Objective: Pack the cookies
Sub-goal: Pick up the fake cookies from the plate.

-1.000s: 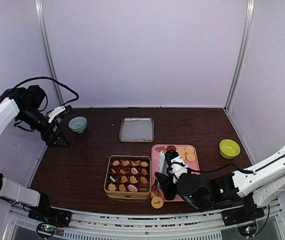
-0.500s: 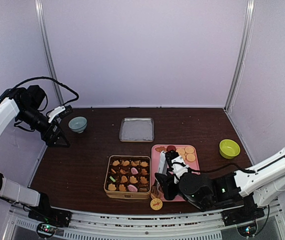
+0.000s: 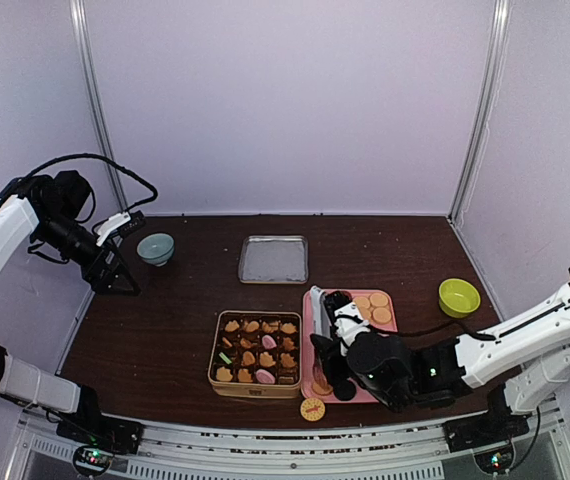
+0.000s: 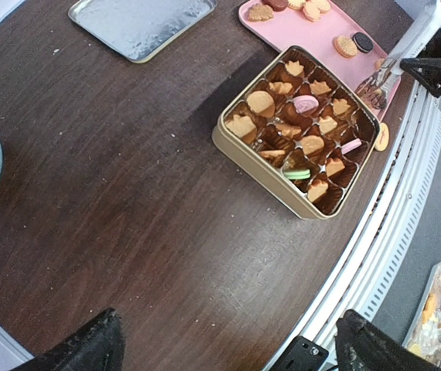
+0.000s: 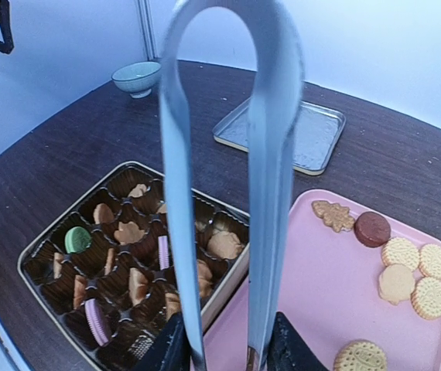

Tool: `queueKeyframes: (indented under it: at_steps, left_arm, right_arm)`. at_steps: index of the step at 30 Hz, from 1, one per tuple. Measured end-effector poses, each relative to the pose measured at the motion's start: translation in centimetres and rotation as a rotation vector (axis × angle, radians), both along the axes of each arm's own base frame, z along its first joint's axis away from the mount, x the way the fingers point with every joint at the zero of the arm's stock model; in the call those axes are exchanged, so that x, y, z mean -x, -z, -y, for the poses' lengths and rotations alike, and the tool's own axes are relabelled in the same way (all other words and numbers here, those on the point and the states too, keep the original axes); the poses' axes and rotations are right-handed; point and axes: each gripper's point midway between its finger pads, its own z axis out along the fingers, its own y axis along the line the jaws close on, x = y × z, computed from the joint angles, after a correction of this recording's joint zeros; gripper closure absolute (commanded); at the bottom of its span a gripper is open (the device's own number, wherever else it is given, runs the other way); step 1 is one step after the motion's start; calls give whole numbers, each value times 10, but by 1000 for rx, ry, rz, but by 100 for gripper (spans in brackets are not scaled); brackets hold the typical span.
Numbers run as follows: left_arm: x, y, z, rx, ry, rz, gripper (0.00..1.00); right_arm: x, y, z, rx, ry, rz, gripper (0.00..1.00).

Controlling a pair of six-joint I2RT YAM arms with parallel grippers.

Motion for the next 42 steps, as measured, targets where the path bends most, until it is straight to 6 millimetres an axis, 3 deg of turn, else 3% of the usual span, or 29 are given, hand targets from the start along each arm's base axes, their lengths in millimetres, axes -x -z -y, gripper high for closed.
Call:
queueKeyframes:
  at_steps: [5,12,21,42]
  left_arm:
    - [0,0,0,0,0,0,2]
    - [0,0,0,0,0,-1,2]
    - [0,0,0,0,0,-2,2]
    - [1,-2,-1,-4,0,-4,2]
  right_arm:
    - [-17,2,16,62,35,27,67]
    - [-23,0,26,112,53,62,64]
    - [-12,-19,38,-8,47,68,62]
    - [-6,3,43,-91,59,53,54]
